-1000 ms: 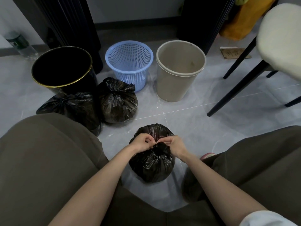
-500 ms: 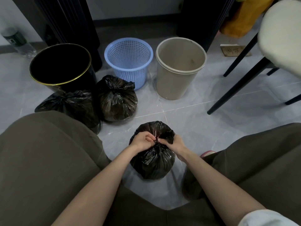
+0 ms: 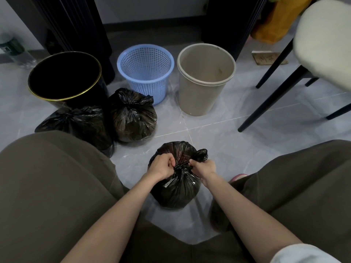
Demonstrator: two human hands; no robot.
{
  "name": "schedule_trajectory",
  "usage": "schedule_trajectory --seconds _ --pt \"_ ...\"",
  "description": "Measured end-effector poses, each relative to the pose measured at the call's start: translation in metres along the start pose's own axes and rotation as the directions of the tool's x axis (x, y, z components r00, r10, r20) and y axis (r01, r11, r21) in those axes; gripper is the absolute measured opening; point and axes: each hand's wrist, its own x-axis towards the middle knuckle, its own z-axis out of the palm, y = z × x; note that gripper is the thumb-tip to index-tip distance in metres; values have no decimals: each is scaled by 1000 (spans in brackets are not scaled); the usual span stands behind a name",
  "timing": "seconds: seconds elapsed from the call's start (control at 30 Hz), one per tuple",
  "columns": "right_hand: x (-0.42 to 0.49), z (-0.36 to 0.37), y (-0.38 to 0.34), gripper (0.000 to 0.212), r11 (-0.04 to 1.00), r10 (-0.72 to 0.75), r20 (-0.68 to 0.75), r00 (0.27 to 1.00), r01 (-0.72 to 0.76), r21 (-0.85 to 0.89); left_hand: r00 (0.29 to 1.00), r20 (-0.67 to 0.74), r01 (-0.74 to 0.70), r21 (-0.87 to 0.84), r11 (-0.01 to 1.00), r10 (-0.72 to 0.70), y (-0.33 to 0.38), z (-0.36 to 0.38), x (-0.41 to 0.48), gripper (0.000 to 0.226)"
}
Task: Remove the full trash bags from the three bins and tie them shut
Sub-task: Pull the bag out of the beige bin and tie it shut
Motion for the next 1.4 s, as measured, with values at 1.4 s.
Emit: schedule_trajectory --seconds 1.4 --pt "-22 -10 -44 54 722 -164 347 924 352 -596 998 34 55 73 996 -58 -7 -9 -4 21"
